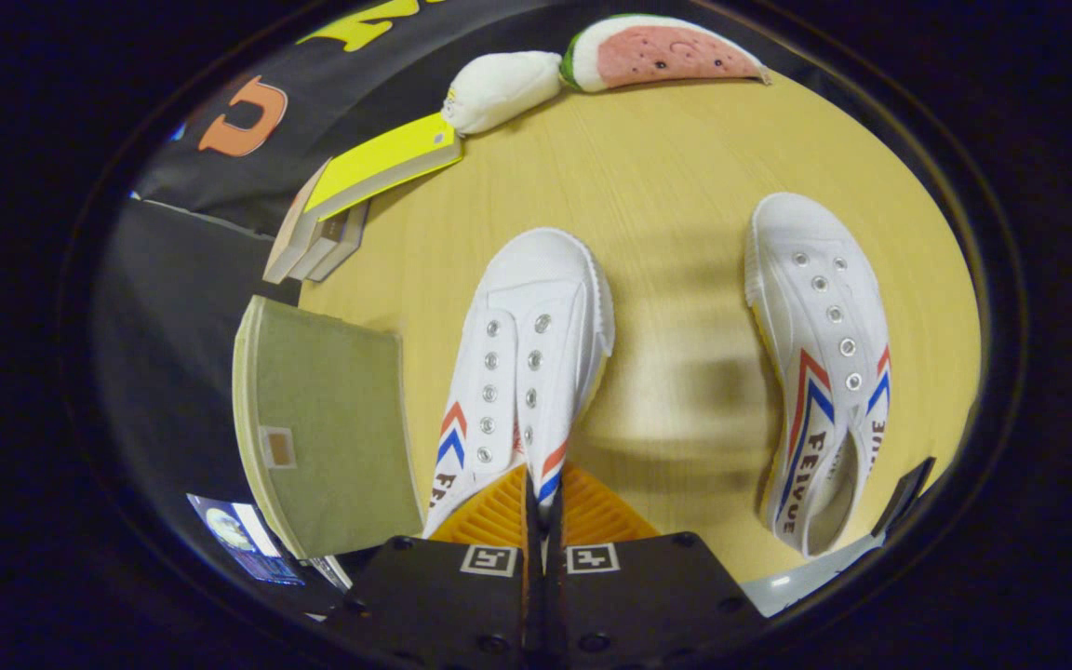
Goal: Open the storage box then place both shoes into the box .Put the left shoe in first, then the right shoe, with the right side of both shoes facing outward in a uniform manner.
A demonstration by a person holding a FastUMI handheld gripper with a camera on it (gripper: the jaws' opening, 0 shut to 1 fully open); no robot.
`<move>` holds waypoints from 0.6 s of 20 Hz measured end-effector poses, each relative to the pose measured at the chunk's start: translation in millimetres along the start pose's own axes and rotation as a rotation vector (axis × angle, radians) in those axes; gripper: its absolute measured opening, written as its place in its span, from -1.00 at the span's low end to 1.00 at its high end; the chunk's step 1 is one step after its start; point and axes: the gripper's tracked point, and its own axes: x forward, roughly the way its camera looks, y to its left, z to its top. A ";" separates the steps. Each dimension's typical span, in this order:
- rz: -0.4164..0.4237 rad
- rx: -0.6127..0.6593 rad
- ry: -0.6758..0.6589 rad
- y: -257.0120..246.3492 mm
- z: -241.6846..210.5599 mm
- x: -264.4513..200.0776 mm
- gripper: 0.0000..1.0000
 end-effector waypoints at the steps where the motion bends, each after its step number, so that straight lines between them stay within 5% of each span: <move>1: 0.010 -0.011 -0.009 12.7 -1.4 -11.2 -0.89; 7: 0.038 -0.106 -0.076 113.8 -9.2 -78.5 -0.89; 12: 0.109 -0.138 -0.085 214.9 -29.3 -87.5 -0.89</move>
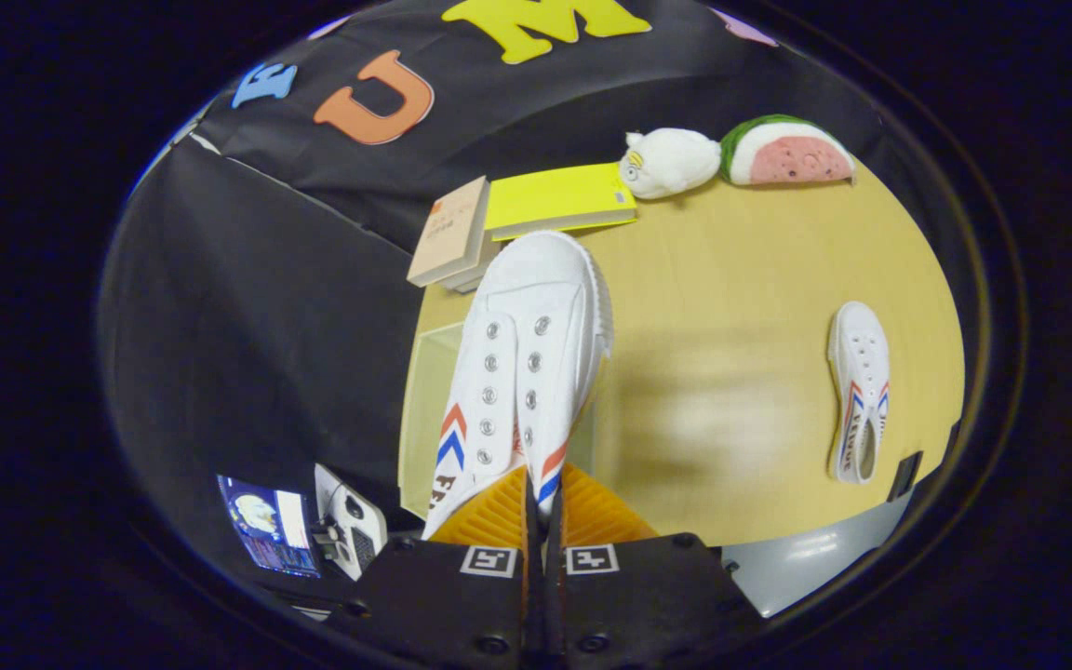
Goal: Open the storage box then place both shoes into the box .Put the left shoe in first, then the right shoe, with the right side of both shoes facing outward in a uniform manner.
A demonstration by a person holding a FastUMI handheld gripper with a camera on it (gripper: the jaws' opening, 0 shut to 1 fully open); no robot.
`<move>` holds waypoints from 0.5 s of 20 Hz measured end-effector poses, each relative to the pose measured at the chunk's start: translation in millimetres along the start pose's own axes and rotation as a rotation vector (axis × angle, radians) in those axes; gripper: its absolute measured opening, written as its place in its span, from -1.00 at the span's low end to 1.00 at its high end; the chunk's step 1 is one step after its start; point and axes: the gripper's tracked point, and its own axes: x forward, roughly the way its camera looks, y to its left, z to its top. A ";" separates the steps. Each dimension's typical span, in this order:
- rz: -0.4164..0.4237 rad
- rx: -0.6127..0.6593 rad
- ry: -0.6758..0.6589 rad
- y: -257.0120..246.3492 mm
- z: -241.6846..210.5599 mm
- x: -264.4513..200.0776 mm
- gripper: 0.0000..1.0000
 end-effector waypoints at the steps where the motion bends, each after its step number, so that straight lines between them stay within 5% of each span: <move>1: 0.011 0.001 0.013 17.2 -3.8 8.6 -0.89; 10: -0.057 0.015 0.141 82.5 -43.4 122.9 -0.89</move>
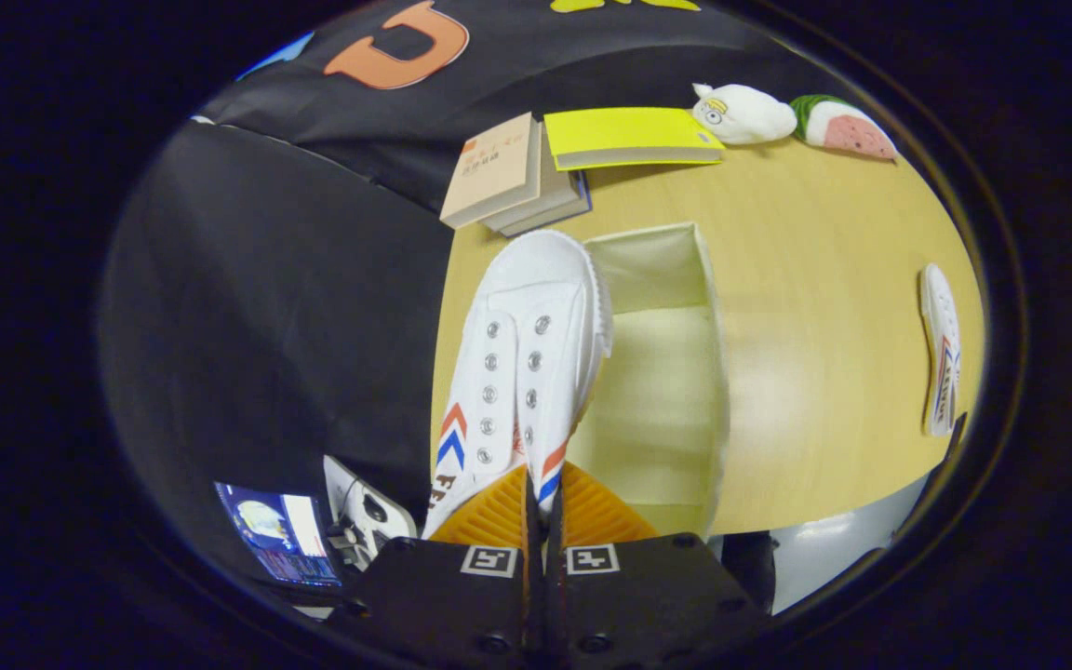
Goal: Open the storage box then place both shoes into the box .Put the left shoe in first, then the right shoe, with the right side of both shoes facing outward in a uniform manner.
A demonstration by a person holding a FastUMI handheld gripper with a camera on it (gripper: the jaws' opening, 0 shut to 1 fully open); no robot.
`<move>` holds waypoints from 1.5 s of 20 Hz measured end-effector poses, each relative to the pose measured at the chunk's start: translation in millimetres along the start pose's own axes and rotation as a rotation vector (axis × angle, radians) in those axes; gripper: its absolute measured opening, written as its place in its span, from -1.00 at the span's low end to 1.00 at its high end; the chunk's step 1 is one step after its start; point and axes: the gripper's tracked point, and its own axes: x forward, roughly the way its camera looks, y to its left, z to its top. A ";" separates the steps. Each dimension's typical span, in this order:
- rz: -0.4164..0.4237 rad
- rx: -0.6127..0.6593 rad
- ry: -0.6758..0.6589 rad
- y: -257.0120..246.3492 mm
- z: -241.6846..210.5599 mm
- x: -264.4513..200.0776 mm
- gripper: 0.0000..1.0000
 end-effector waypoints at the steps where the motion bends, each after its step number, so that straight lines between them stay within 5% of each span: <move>1: -0.020 0.000 0.012 -1.7 -0.4 12.4 -0.89; 11: -0.134 0.023 0.080 -17.4 22.2 86.5 -0.84; 15: -0.090 0.022 0.068 -13.0 24.6 95.9 -0.10; 17: -0.084 0.013 0.051 -11.1 24.6 87.1 0.37; 19: -0.077 -0.010 0.019 -9.4 22.7 71.2 0.58; 30: -0.153 -0.105 -0.306 -73.2 34.1 -82.8 0.83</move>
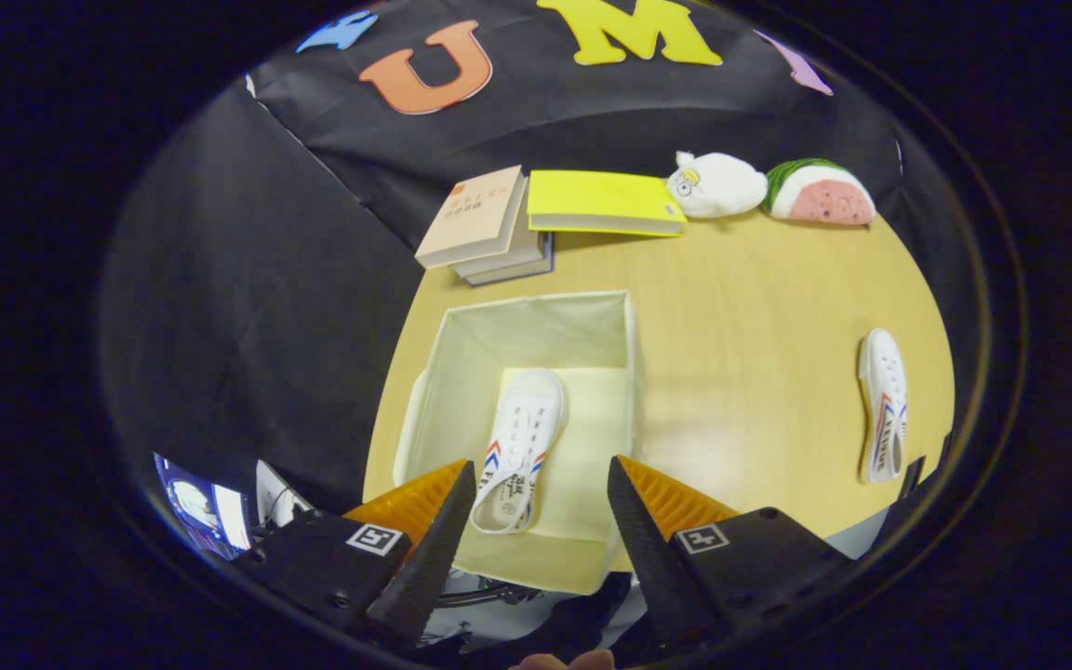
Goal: Open the storage box then place both shoes into the box .Put the left shoe in first, then the right shoe, with the right side of both shoes facing outward in a uniform manner.
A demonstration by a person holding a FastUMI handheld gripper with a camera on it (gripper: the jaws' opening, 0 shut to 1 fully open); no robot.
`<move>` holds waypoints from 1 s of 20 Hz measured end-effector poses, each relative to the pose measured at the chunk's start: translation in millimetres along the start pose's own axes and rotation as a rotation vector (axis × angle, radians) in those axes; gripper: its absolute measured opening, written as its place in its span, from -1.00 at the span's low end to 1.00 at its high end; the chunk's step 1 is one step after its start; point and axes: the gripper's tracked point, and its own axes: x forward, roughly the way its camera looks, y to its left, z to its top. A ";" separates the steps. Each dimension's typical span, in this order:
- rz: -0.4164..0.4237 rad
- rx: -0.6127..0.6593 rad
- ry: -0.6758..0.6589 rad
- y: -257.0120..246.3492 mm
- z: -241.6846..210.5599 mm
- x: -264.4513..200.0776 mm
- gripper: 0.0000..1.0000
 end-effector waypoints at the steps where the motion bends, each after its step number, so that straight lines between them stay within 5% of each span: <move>1: -0.016 0.003 -0.028 -16.8 4.5 -12.7 0.83; 11: -0.244 0.124 -0.070 -265.4 -14.3 -75.8 0.83; 20: -0.272 0.191 0.177 -414.9 -28.8 -16.9 0.83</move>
